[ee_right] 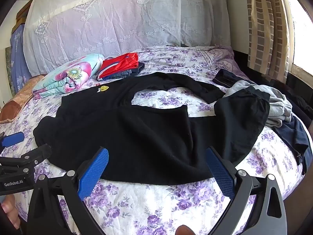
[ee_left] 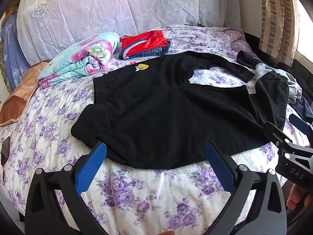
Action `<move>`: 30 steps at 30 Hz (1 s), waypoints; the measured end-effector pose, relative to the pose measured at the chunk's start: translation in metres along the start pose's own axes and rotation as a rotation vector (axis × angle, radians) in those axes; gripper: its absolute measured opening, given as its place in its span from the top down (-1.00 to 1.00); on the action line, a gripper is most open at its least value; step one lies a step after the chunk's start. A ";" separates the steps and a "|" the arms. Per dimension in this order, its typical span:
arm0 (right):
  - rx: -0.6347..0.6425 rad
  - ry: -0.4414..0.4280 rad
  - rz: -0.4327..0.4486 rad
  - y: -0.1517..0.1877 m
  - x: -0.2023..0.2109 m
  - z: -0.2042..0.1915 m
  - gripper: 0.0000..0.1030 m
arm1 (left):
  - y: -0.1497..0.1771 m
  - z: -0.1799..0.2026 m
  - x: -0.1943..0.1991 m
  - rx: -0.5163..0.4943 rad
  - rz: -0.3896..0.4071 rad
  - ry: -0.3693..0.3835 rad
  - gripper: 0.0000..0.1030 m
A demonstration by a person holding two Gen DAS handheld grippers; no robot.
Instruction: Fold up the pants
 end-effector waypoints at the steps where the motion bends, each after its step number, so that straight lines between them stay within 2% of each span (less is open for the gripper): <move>1: -0.001 -0.001 0.000 0.002 0.001 -0.002 -0.93 | 0.001 0.000 0.000 0.001 -0.001 0.001 -0.92; 30: 0.003 0.009 0.000 0.003 0.002 -0.002 -0.93 | 0.001 0.003 0.001 -0.014 -0.002 0.016 -0.92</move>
Point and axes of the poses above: each gripper's, at about its wrist camera, not at the fingertips, and x roughly against the way its jaws point, z to its right, y to its underside, the point moved 5 cm from there along -x, roughly the way its jaws point, and after that the axes turned 1 degree about x, right-handed, at the moved point
